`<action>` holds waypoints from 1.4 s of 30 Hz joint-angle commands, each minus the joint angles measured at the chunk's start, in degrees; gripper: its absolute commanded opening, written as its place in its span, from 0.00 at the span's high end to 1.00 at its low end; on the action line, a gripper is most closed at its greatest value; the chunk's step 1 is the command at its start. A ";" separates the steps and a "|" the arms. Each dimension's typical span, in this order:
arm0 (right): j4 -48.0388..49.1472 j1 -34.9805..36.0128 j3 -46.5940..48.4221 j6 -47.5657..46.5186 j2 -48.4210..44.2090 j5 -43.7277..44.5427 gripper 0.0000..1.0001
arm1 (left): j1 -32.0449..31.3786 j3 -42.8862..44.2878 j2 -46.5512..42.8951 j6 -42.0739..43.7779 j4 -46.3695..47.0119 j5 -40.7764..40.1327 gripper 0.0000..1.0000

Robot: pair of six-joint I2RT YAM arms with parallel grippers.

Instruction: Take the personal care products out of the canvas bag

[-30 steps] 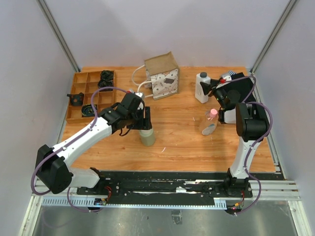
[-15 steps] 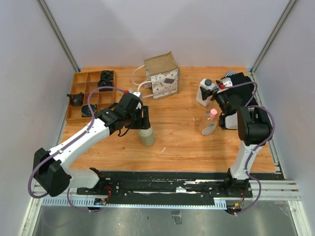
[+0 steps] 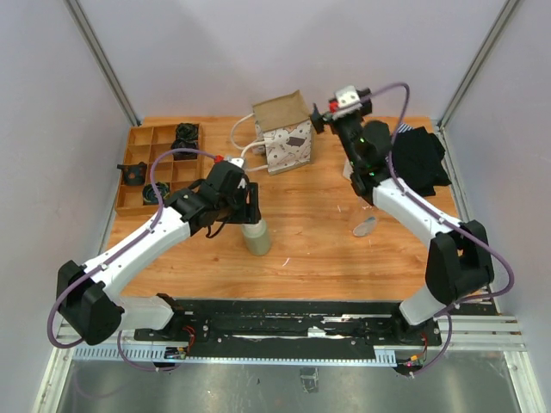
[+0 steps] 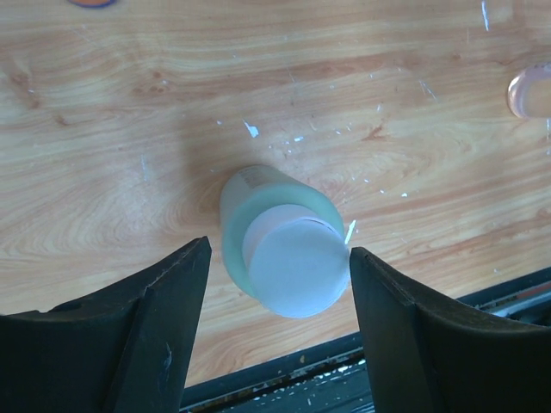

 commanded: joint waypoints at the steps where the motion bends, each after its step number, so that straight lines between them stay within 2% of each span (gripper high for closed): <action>1: -35.06 10.51 16.94 -2.27 5.35 7.11 0.02 | -0.23 4.93 -0.06 0.69 -2.31 -7.34 0.29; 6: -54.65 15.62 36.88 -3.72 19.94 4.40 0.01 | -0.01 8.31 -0.54 0.26 -4.49 -12.11 0.19; 9: -60.70 17.05 46.24 -4.21 27.15 4.06 0.01 | 0.80 8.77 -1.55 0.43 -4.63 -12.28 0.17; 12: -62.79 17.88 53.57 -4.36 32.76 4.06 0.02 | 2.15 8.68 -2.61 0.51 -4.40 -11.76 0.15; 17: -65.08 18.30 64.94 -6.31 43.27 9.97 0.01 | 3.11 8.55 -3.67 1.15 -3.95 -10.00 0.15; 22: -61.68 18.34 69.07 -9.26 49.38 16.76 0.01 | 3.11 8.42 -4.31 1.56 -3.88 -9.27 0.15; 23: -60.33 18.32 68.68 -9.56 49.59 17.93 0.05 | 3.11 8.52 -4.33 1.57 -3.90 -9.21 0.15; 24: -59.47 18.32 68.65 -9.97 49.74 18.96 0.20 | 3.11 8.49 -4.29 1.57 -3.80 -9.16 0.15; 25: -59.03 18.30 68.81 -10.22 49.92 20.22 0.48 | 3.11 8.46 -4.33 1.57 -3.71 -9.15 0.15; 26: -58.63 18.29 68.87 -10.42 49.97 21.85 0.84 | 3.11 8.35 -4.21 1.57 -3.66 -9.07 0.15; 27: -58.22 18.29 68.85 -10.61 49.95 23.93 0.97 | 3.11 8.29 -4.15 1.53 -3.60 -8.99 0.15; 31: -56.13 18.19 63.95 -7.24 43.81 27.38 0.99 | 3.11 7.87 -3.74 1.49 -3.23 -8.59 0.15; 34: -56.82 17.15 58.62 2.94 35.79 19.95 0.99 | 3.11 7.60 -3.55 1.32 -2.83 -8.05 0.15; 37: -61.69 16.38 58.71 10.50 30.20 11.08 0.99 | 3.11 7.57 -3.54 1.14 -2.81 -7.73 0.15; 40: -63.75 15.98 56.46 14.23 24.58 5.18 0.99 | 3.05 7.49 -3.95 1.05 -2.82 -7.79 0.15; 42: -63.99 15.67 53.67 15.04 20.24 4.26 0.99 | 3.10 7.53 -4.34 1.05 -2.82 -7.99 0.15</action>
